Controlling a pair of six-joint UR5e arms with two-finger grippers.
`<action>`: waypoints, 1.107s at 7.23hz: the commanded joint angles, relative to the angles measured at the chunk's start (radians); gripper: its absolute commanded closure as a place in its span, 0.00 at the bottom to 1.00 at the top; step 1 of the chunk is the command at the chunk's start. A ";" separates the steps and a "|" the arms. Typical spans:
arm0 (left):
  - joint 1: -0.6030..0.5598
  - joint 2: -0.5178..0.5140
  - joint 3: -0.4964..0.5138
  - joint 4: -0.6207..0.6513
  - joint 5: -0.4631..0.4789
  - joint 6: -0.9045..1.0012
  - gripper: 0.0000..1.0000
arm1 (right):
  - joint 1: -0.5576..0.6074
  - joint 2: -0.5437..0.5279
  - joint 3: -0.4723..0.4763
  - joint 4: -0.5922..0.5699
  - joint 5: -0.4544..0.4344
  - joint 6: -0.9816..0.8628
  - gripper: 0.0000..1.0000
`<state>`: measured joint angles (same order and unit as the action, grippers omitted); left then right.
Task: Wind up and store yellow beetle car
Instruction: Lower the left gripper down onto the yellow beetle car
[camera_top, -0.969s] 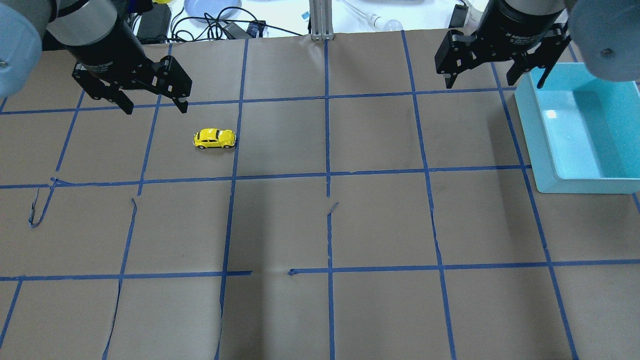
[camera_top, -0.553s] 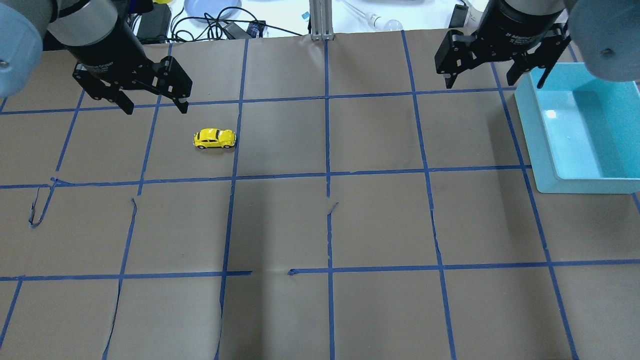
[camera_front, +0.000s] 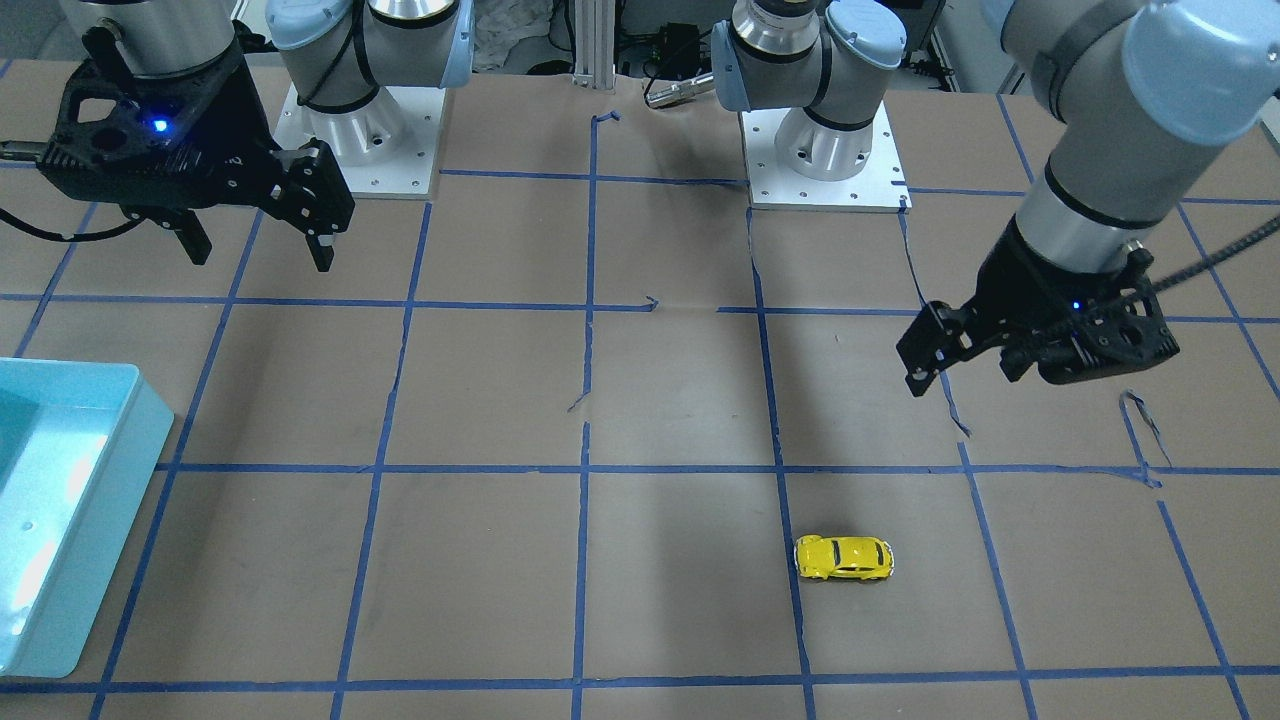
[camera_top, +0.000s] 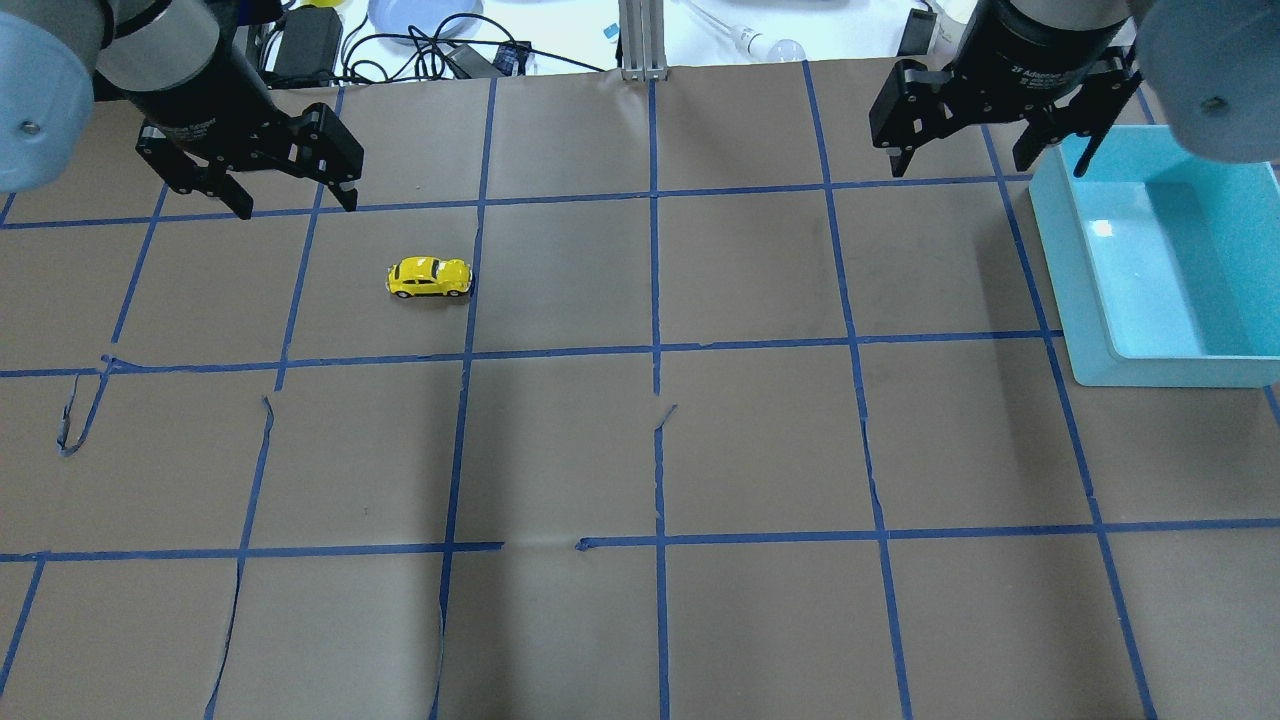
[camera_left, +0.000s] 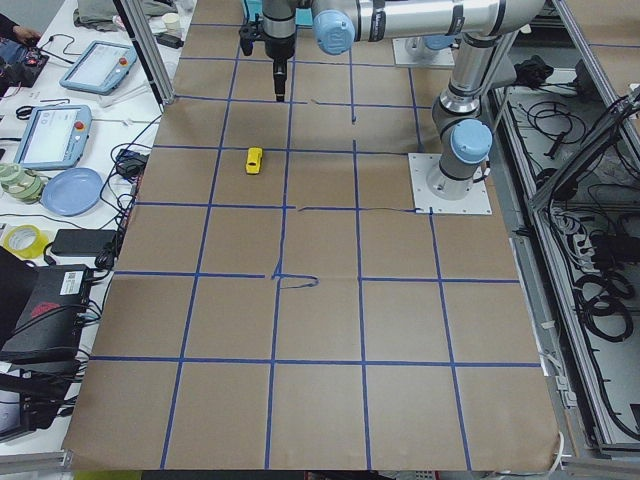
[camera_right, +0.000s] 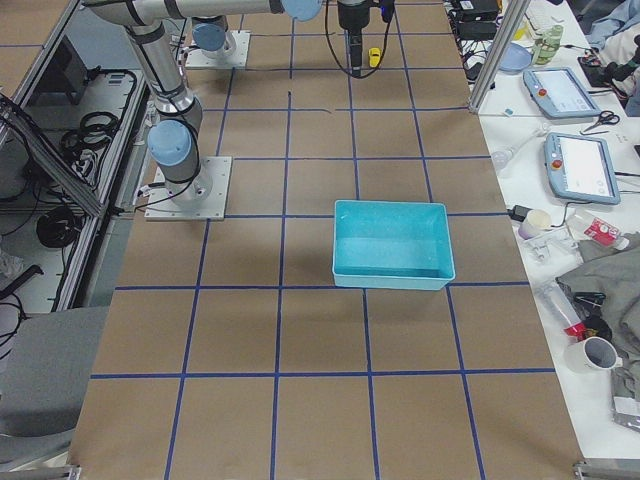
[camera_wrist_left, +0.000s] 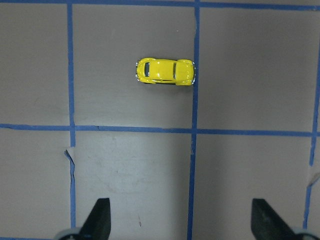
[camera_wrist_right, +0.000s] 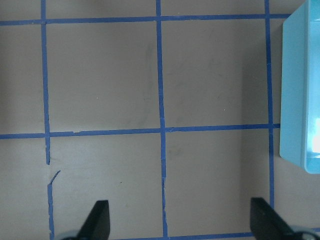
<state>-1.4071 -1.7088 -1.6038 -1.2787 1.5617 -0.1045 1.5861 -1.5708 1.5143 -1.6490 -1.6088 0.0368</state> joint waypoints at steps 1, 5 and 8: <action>0.014 -0.058 -0.071 0.152 0.000 -0.434 0.00 | 0.000 0.000 0.000 0.000 0.000 0.000 0.00; 0.014 -0.210 -0.071 0.211 -0.022 -1.057 0.00 | 0.000 0.000 0.001 -0.002 0.001 0.000 0.00; 0.007 -0.328 -0.061 0.376 -0.077 -1.305 0.00 | 0.000 0.000 0.000 -0.002 0.001 0.000 0.00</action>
<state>-1.3960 -1.9912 -1.6664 -0.9896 1.4959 -1.3302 1.5861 -1.5708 1.5143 -1.6505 -1.6087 0.0368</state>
